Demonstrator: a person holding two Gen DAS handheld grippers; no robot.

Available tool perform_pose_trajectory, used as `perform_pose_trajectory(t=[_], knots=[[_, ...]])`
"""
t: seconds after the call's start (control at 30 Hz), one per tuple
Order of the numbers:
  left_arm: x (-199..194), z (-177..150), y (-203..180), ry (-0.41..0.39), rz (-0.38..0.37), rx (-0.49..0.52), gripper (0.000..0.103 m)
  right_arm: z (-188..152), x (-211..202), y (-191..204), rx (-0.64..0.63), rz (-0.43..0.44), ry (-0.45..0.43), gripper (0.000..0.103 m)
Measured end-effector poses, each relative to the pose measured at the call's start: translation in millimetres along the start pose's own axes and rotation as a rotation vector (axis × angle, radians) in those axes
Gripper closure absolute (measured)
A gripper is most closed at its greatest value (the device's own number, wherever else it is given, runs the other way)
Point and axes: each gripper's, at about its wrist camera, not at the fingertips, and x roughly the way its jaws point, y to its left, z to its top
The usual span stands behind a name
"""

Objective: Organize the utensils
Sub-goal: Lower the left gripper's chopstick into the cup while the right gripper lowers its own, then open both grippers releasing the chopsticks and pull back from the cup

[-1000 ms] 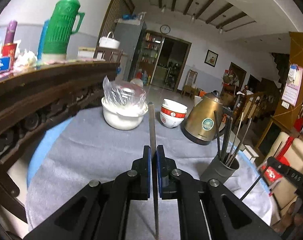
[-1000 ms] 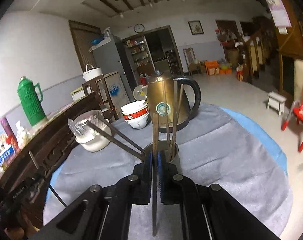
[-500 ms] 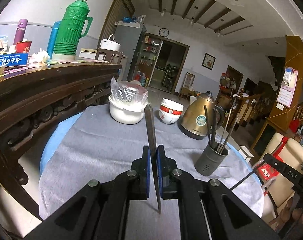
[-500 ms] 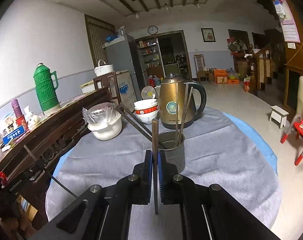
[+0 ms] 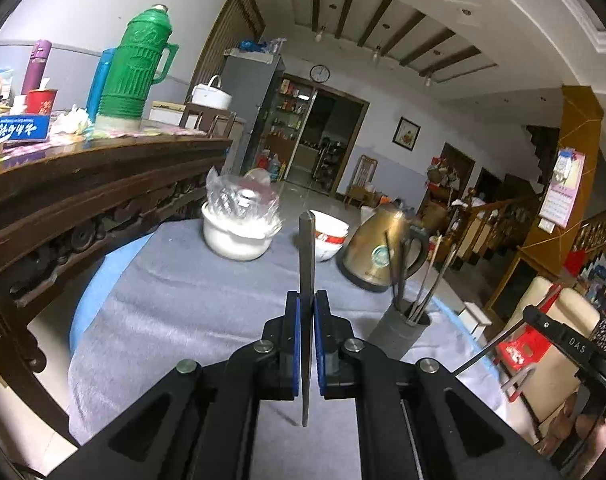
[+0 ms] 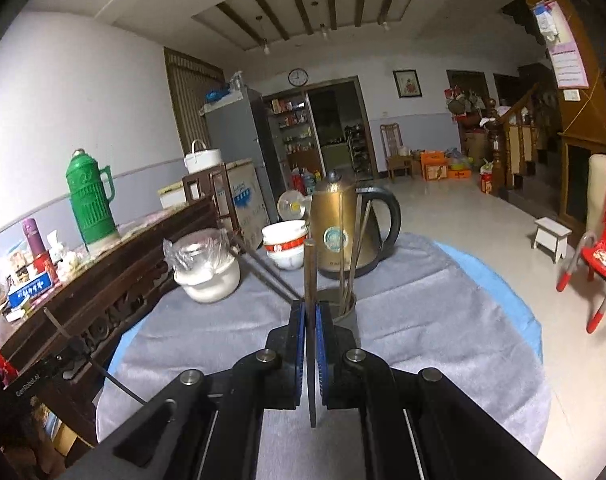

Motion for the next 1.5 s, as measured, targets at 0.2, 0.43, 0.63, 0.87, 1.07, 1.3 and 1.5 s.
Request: perform_pose_trajectory(t=[0.2, 0.43, 0.63, 0.87, 1.07, 1.3, 1.5], knots=[[-2.4, 23.7, -22.2, -0.050, -0.072, 0.002, 0.096, 26.2, -15.1, -6.7, 0.013, -0.001, -0.081, 0.097], [9.5, 65.0, -64.1, -0.135, -0.188, 0.018, 0.096, 67.7, -19.3, -5.8, -0.002, 0.000, -0.189, 0.097], [45.6, 83.6, -100.9, -0.144, -0.250, 0.051, 0.096, 86.3, 9.5, -5.1, -0.005, 0.002, -0.199, 0.097], [107.9, 82.5, -131.8, -0.087, -0.245, 0.102, 0.096, 81.7, 51.8, -10.1, -0.010, -0.007, -0.141, 0.097], [147.7, 69.0, -140.2, -0.021, -0.216, 0.126, 0.096, 75.0, 74.4, -20.8, -0.012, -0.011, -0.095, 0.097], [179.9, 61.6, -147.7, 0.023, -0.189, 0.124, 0.096, 67.6, 98.0, -25.1, -0.014, -0.013, -0.044, 0.097], [199.3, 46.5, -151.9, 0.079, -0.163, 0.161, 0.096, 60.7, 111.0, -29.9, -0.017, -0.016, 0.001, 0.097]])
